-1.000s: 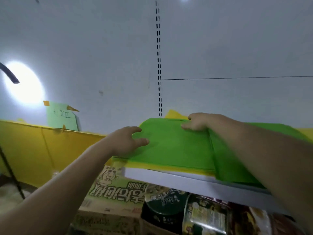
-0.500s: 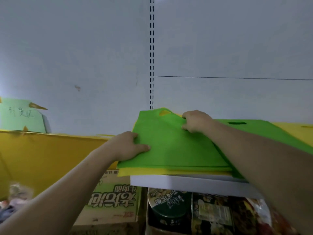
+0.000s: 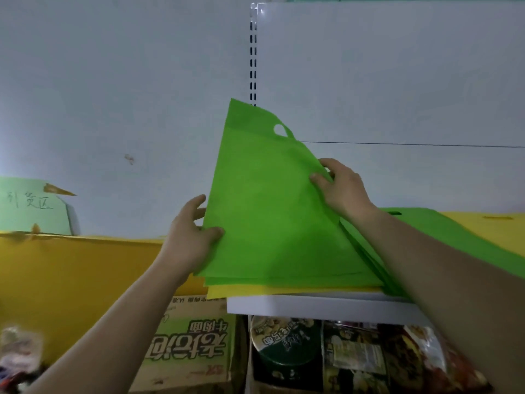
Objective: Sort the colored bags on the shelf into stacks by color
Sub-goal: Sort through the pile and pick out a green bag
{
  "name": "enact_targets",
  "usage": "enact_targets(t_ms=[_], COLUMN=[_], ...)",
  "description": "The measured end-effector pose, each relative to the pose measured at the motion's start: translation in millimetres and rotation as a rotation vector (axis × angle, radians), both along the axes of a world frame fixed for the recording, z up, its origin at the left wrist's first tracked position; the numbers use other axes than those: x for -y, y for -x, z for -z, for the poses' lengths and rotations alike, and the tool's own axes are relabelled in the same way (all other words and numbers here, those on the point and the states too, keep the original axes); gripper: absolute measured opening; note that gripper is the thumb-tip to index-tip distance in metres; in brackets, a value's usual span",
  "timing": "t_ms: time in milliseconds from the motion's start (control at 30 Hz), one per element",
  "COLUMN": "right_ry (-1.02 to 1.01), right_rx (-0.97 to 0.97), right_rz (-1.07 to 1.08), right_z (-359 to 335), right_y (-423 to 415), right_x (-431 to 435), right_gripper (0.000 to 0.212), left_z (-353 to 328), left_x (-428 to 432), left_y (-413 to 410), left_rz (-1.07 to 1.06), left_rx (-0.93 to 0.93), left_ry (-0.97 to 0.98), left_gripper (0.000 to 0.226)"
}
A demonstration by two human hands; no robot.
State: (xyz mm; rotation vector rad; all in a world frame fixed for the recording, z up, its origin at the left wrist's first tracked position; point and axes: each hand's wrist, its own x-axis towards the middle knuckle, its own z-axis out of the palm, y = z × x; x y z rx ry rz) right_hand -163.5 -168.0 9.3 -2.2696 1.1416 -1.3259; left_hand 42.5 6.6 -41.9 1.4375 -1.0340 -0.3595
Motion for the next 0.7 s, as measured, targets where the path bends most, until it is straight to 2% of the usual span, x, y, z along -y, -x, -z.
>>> enact_targets(t_ms=[67,200,267,333,467,700], right_ry=[-0.083,-0.484,-0.642,-0.703,-0.509,-0.123], right_rx=[0.110,0.461,0.598,0.631,0.605,0.580], right_rz=[-0.013,-0.155,-0.203,-0.208,-0.044,0.069], right_z=[-3.0,-8.0,-11.0,-12.1,-17.5,-38.4], right_y=[4.1,11.1,15.9,21.6,33.8,58.8], right_x=[-9.5,-24.4,-31.0,-36.1,-47.3,-61.8], right_gripper=[0.045,0.068,0.067,0.059,0.047,0.049], left_z=[-2.1,-7.6,-10.1,-11.5,-14.8,-24.5], left_x=[-4.2,-11.7,-13.7,-14.6,-16.6,-25.0], left_y=[-2.4,-4.7,-6.2,-7.8,-6.4,14.1], left_rz=[0.043,0.084,0.111,0.135,0.190,0.233], left_rx=[-0.056,-0.071,-0.065,-0.055,-0.060,-0.058], left_ry=[0.042,0.098,0.116,0.133,0.157,0.200], left_gripper=[0.058,0.055,0.055,0.056,0.058,0.058])
